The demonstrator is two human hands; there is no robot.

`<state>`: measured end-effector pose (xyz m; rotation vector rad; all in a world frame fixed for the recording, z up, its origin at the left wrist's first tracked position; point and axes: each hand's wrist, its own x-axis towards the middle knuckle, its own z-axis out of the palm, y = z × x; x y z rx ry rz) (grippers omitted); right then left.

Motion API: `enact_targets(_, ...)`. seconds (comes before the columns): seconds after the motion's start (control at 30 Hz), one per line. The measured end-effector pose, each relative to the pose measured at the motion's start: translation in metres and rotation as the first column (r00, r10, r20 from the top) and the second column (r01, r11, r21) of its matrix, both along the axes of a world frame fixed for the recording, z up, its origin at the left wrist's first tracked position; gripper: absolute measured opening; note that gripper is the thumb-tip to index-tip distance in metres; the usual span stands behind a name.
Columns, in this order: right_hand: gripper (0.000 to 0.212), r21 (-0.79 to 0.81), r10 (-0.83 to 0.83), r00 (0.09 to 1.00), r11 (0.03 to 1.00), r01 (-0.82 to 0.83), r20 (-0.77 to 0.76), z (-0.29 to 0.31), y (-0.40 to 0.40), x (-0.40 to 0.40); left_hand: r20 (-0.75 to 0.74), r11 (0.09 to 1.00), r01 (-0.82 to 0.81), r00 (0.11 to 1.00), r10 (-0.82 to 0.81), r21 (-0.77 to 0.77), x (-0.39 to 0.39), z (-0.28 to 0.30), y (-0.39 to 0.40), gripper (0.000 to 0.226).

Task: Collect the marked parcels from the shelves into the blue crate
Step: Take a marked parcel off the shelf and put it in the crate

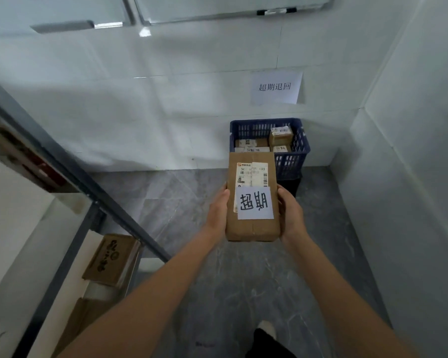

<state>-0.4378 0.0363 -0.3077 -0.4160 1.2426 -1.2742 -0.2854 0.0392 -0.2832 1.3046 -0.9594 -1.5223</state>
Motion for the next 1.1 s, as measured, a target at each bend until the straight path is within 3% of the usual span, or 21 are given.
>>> enact_targets(0.37, 0.035, 0.067, 0.082, 0.995, 0.995, -0.078, -0.062, -0.017, -0.148, -0.054, 0.080, 0.998, 0.040, 0.996, -0.043, 0.047, -0.047, -0.008, -0.147, 0.040)
enact_targets(0.77, 0.033, 0.152, 0.028, 0.999, 0.988, -0.024, -0.028, -0.036, -0.327, -0.041, 0.201, 0.982, 0.166, 0.963, -0.181, 0.088, -0.030, -0.021, -0.334, 0.035)
enact_targets(1.1, 0.028, 0.246, 0.022, 1.000, 0.969, -0.022, 0.003, -0.069, -0.450, -0.070, 0.207, 0.966, 0.086, 0.968, -0.139, 0.245, -0.059, -0.052, -0.466, 0.043)
